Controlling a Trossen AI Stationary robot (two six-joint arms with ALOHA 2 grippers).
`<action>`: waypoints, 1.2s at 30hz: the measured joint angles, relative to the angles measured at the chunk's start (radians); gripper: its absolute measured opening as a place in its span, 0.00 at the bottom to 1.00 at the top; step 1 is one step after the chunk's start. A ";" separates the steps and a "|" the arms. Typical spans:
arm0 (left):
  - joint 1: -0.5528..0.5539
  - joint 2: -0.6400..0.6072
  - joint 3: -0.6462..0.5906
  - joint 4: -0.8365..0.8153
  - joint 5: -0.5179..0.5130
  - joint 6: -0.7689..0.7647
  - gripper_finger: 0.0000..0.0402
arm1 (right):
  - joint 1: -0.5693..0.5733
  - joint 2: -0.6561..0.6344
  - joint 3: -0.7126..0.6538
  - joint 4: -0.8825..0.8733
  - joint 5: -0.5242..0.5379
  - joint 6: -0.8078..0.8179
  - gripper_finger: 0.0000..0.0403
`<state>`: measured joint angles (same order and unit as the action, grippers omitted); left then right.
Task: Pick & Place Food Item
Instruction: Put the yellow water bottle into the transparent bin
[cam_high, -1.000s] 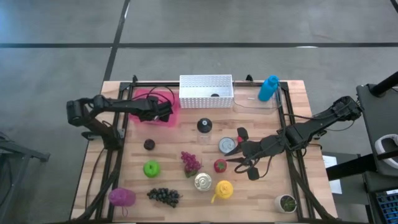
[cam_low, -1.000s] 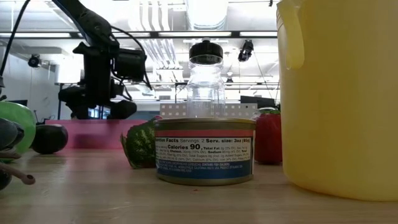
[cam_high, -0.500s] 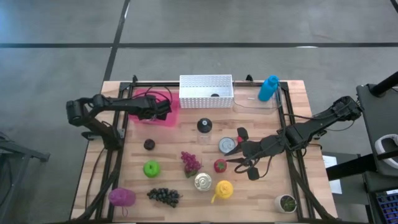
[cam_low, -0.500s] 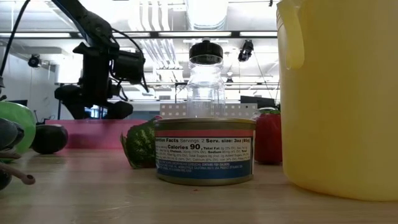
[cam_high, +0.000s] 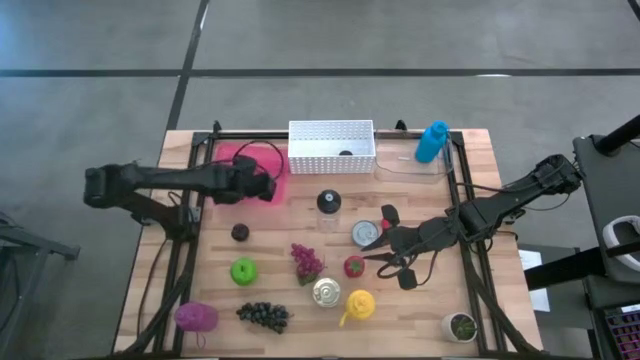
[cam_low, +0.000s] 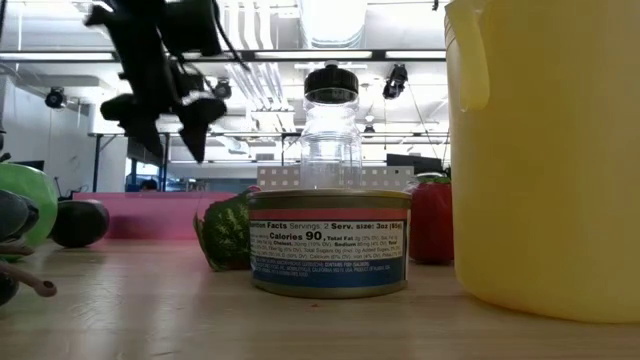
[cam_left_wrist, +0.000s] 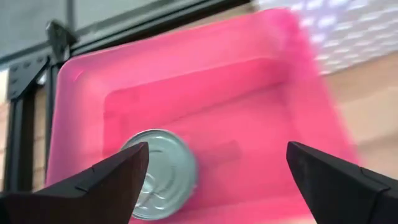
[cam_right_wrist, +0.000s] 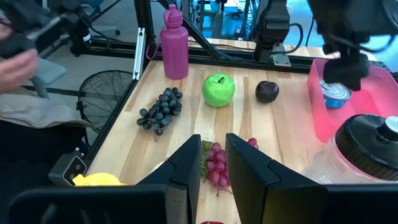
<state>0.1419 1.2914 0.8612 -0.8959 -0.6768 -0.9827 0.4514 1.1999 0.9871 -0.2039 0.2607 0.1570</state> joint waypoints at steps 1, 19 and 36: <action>-0.029 -0.017 0.000 0.000 -0.007 -0.007 0.95 | 0.000 0.000 0.000 0.000 0.000 0.000 0.18; -0.396 -0.166 0.000 0.005 0.037 0.093 0.93 | 0.000 0.000 0.000 0.000 0.000 0.000 0.24; -0.400 -0.167 0.000 0.159 0.262 0.384 0.92 | 0.000 0.000 0.000 0.000 0.000 -0.003 0.17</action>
<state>-0.2584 1.1248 0.8612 -0.7370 -0.4147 -0.5983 0.4511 1.1999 0.9871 -0.2035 0.2611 0.1539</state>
